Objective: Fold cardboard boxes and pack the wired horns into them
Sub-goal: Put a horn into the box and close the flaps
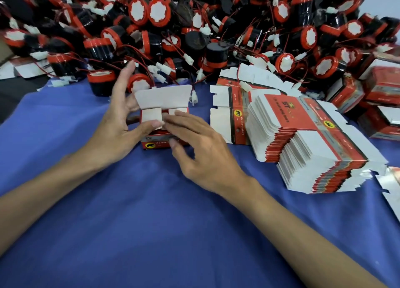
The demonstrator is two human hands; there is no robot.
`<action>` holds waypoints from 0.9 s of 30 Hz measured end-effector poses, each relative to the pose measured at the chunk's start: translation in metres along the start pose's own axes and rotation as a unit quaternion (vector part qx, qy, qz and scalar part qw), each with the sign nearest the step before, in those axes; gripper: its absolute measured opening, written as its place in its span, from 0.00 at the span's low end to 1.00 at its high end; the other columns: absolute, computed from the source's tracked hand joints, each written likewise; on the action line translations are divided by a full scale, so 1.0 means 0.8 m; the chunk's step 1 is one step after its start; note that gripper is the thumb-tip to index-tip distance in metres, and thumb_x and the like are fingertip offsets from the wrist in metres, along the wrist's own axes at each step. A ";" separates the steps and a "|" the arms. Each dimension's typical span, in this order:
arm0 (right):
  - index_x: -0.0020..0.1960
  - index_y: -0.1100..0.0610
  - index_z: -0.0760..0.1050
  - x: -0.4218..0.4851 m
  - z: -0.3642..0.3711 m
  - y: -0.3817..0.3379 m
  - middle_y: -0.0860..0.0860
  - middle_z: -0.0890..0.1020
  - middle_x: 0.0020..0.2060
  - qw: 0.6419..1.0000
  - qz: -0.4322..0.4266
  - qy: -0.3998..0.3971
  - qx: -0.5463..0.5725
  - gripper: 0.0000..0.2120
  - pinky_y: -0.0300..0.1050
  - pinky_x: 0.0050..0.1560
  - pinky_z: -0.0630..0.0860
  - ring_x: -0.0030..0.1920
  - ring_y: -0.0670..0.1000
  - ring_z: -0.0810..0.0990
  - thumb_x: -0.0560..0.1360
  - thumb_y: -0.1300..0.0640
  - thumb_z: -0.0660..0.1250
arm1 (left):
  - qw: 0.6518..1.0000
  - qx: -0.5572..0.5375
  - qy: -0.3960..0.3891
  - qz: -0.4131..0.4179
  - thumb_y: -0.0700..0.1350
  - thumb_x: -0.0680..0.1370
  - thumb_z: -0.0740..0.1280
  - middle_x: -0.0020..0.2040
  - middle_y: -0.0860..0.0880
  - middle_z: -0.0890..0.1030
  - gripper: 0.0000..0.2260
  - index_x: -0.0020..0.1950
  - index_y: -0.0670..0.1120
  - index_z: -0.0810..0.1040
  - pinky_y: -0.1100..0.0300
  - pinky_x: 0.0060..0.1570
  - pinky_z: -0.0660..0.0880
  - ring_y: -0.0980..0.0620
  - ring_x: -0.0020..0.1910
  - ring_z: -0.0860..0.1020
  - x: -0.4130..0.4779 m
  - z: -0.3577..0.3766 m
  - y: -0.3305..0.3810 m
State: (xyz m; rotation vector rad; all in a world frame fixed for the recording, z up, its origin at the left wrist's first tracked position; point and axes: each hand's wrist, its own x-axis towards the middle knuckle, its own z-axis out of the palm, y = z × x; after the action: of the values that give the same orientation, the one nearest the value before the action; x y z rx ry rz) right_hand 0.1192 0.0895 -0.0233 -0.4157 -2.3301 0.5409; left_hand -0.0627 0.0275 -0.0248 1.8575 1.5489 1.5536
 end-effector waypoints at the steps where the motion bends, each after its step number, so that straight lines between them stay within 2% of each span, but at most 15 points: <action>1: 0.64 0.63 0.76 0.000 -0.001 -0.001 0.54 0.79 0.62 1.000 0.015 -0.003 0.014 0.17 0.40 0.68 0.67 0.67 0.51 0.73 0.77 0.60 0.65 | 1.000 0.010 -0.005 -0.008 0.60 0.75 0.67 0.63 0.68 0.75 0.28 0.71 0.70 0.57 0.71 0.60 0.71 0.64 0.64 0.74 -0.001 -0.003 0.001; 2: 0.64 0.61 0.74 0.001 -0.003 -0.003 0.52 0.80 0.61 0.999 0.037 -0.003 0.037 0.16 0.37 0.64 0.69 0.65 0.48 0.74 0.77 0.58 0.63 | 0.999 0.031 -0.009 -0.010 0.65 0.74 0.65 0.61 0.71 0.75 0.22 0.66 0.75 0.64 0.74 0.57 0.70 0.68 0.62 0.73 -0.002 -0.004 0.002; 4: 0.65 0.57 0.67 0.002 -0.008 -0.005 0.48 0.82 0.57 0.989 0.094 0.014 0.116 0.16 0.33 0.55 0.71 0.58 0.43 0.77 0.78 0.53 0.61 | 0.999 0.046 -0.015 -0.017 0.71 0.72 0.62 0.57 0.75 0.75 0.15 0.58 0.76 0.71 0.77 0.53 0.70 0.72 0.58 0.74 -0.003 -0.004 0.008; 7: 0.75 0.53 0.57 0.003 -0.013 -0.006 0.45 0.85 0.50 0.971 0.138 0.050 0.189 0.26 0.29 0.53 0.71 0.53 0.43 0.81 0.79 0.50 0.60 | 0.996 0.077 -0.039 -0.009 0.72 0.74 0.55 0.50 0.78 0.75 0.15 0.51 0.70 0.76 0.80 0.47 0.68 0.77 0.50 0.74 -0.003 -0.001 0.016; 9: 0.78 0.52 0.54 0.002 -0.013 -0.008 0.44 0.85 0.46 0.973 0.128 0.053 0.185 0.30 0.28 0.52 0.71 0.49 0.43 0.82 0.79 0.48 0.59 | 0.994 0.097 -0.046 0.011 0.72 0.75 0.53 0.49 0.78 0.74 0.20 0.54 0.64 0.78 0.80 0.46 0.67 0.77 0.49 0.73 -0.006 0.000 0.014; 11: 0.77 0.51 0.57 0.002 -0.012 -0.009 0.45 0.86 0.41 0.979 0.103 0.061 0.167 0.28 0.33 0.44 0.73 0.39 0.41 0.81 0.79 0.49 0.59 | 0.992 0.120 -0.028 0.023 0.70 0.76 0.54 0.52 0.79 0.73 0.32 0.60 0.46 0.79 0.81 0.48 0.66 0.77 0.52 0.72 -0.009 -0.002 0.010; 12: 0.76 0.52 0.59 0.004 -0.013 -0.009 0.46 0.86 0.40 0.980 0.097 0.067 0.161 0.27 0.33 0.39 0.71 0.34 0.40 0.79 0.79 0.49 0.59 | 0.991 0.132 -0.021 0.028 0.67 0.78 0.56 0.55 0.79 0.71 0.31 0.64 0.43 0.76 0.81 0.51 0.65 0.77 0.55 0.71 -0.009 -0.001 0.010; 14: 0.75 0.51 0.62 0.006 -0.017 -0.008 0.50 0.86 0.38 0.976 0.111 0.069 0.175 0.24 0.35 0.35 0.70 0.28 0.42 0.75 0.80 0.48 0.58 | 0.988 0.146 -0.003 0.053 0.55 0.80 0.61 0.62 0.77 0.69 0.21 0.68 0.44 0.70 0.78 0.57 0.66 0.74 0.61 0.69 -0.011 0.003 0.010; 16: 0.69 0.50 0.66 0.007 -0.021 -0.011 0.52 0.85 0.38 0.969 0.140 0.057 0.197 0.19 0.47 0.38 0.74 0.31 0.49 0.78 0.80 0.47 0.57 | 0.983 0.155 0.007 0.100 0.45 0.81 0.61 0.65 0.71 0.70 0.16 0.67 0.41 0.71 0.72 0.61 0.67 0.69 0.64 0.70 -0.009 0.007 0.014; 17: 0.63 0.50 0.68 0.006 -0.021 -0.012 0.50 0.85 0.36 0.966 0.148 0.055 0.206 0.14 0.50 0.37 0.73 0.31 0.51 0.78 0.80 0.47 0.58 | 0.980 0.155 -0.003 0.123 0.43 0.81 0.60 0.66 0.66 0.71 0.14 0.66 0.40 0.71 0.70 0.63 0.68 0.67 0.64 0.71 -0.007 0.007 0.014; 19: 0.52 0.51 0.69 0.005 -0.019 -0.013 0.41 0.80 0.30 0.965 0.158 0.056 0.202 0.08 0.41 0.31 0.69 0.28 0.45 0.75 0.80 0.47 0.59 | 0.976 0.159 -0.038 0.146 0.44 0.82 0.60 0.65 0.55 0.74 0.13 0.65 0.40 0.72 0.68 0.63 0.69 0.64 0.65 0.71 -0.007 0.006 0.012; 20: 0.50 0.51 0.70 0.005 -0.017 -0.013 0.39 0.78 0.29 0.966 0.162 0.055 0.196 0.08 0.38 0.33 0.68 0.30 0.43 0.74 0.79 0.47 0.59 | 0.975 0.160 -0.055 0.143 0.47 0.82 0.59 0.65 0.52 0.74 0.15 0.65 0.40 0.71 0.67 0.63 0.69 0.64 0.65 0.71 -0.007 0.005 0.013; 25: 0.53 0.53 0.77 0.004 -0.019 -0.009 0.43 0.80 0.39 0.944 0.194 0.044 0.265 0.07 0.39 0.44 0.77 0.43 0.43 0.80 0.77 0.53 0.68 | 0.974 0.164 -0.091 0.124 0.68 0.78 0.54 0.68 0.54 0.71 0.32 0.68 0.43 0.70 0.64 0.67 0.67 0.62 0.68 0.69 -0.014 0.001 0.016; 27: 0.57 0.55 0.79 0.004 -0.018 -0.012 0.46 0.83 0.42 0.942 0.199 0.047 0.266 0.12 0.40 0.49 0.79 0.46 0.43 0.82 0.74 0.54 0.71 | 0.975 0.176 -0.077 0.109 0.69 0.78 0.54 0.69 0.63 0.69 0.33 0.69 0.42 0.68 0.65 0.67 0.67 0.65 0.68 0.68 -0.015 0.002 0.017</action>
State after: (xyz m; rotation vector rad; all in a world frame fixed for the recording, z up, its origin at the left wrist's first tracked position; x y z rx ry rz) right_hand 0.1256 0.0867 -0.0073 -0.6331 -1.9058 1.2757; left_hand -0.0520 0.0129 -0.0220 2.3490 1.6800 1.2384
